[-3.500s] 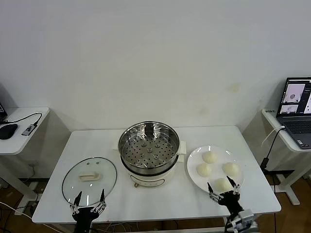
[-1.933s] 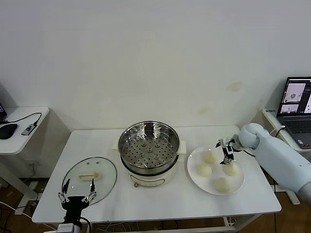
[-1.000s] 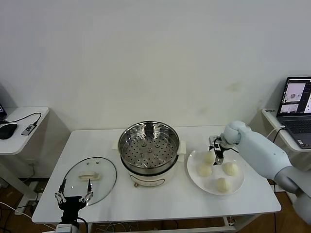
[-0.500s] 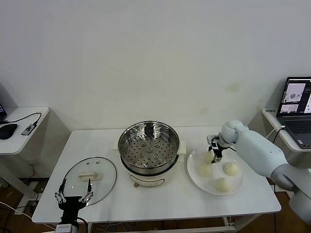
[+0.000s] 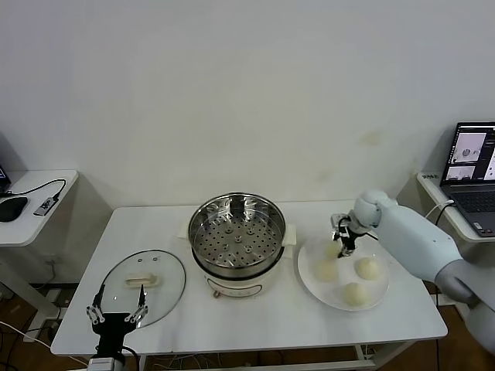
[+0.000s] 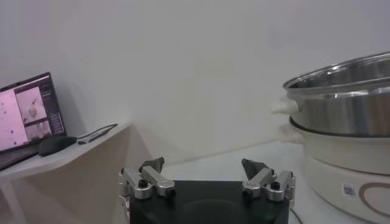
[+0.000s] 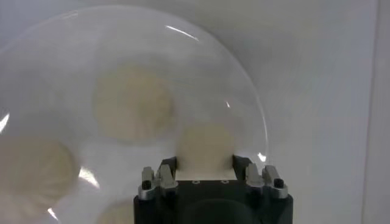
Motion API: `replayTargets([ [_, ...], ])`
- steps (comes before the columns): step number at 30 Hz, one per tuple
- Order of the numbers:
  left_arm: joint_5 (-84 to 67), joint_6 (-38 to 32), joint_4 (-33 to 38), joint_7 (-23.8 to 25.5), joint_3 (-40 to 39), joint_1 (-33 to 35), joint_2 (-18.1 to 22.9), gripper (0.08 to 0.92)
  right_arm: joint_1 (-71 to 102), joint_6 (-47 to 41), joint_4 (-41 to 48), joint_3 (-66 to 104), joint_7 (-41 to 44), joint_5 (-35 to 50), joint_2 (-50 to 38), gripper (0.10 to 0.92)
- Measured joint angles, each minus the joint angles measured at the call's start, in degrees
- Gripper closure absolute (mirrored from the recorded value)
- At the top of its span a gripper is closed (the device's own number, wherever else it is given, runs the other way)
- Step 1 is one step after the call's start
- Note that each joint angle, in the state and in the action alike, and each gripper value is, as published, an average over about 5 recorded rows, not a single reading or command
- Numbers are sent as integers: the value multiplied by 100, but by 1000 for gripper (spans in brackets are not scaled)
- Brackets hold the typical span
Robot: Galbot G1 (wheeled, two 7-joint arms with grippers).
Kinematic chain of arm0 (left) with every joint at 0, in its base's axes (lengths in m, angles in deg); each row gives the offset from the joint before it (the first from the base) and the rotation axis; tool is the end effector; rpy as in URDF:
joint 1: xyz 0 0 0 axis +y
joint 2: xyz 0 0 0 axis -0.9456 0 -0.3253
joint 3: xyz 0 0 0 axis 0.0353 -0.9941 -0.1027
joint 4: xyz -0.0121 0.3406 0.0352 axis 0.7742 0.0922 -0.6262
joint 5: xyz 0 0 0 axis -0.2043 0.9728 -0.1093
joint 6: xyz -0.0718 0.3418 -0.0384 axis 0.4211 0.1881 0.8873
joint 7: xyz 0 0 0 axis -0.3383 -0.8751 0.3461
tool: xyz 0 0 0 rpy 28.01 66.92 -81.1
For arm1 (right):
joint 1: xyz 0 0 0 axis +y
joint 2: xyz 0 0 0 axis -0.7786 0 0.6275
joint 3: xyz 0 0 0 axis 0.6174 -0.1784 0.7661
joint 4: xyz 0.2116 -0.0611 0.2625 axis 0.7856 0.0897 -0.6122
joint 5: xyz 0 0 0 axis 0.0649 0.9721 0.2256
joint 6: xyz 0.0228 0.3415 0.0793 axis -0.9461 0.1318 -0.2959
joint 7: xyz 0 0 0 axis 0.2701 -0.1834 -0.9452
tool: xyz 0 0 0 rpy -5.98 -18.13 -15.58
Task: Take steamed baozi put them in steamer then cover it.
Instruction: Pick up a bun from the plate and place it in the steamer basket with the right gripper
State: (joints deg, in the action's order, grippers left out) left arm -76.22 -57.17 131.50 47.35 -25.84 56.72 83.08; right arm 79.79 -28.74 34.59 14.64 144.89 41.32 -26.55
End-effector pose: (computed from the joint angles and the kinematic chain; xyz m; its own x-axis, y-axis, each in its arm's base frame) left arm 0.1405 0.0756 -0.3322 -0.9769 -0.1895 0.0987 -0.1529 0.9426 0.2968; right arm 0.5736 -0.1201 -0.2046 -0.2579 -0.0739 0.9633 -0.9587 -0.1042 -0.2647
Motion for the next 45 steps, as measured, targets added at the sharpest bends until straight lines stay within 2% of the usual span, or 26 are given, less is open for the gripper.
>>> replayTargets([
  [14, -388, -12, -64, 165, -34, 8, -104, 177, -1621, 85, -833, -882, 111, 1271, -217, 448],
  [27, -560, -144, -125, 216, 16, -38, -134, 177, -2771, 650, -820, -1948, -92, 2205, 861, 448],
  [35, -549, -206, -128, 220, 58, -58, -90, 177, -2928, 1197, -638, -2541, -237, 2215, 1667, 442],
  [45, -554, -221, -108, 240, 118, -87, -91, 177, -2723, 2139, -149, -2967, -400, 1618, 2370, 440],
])
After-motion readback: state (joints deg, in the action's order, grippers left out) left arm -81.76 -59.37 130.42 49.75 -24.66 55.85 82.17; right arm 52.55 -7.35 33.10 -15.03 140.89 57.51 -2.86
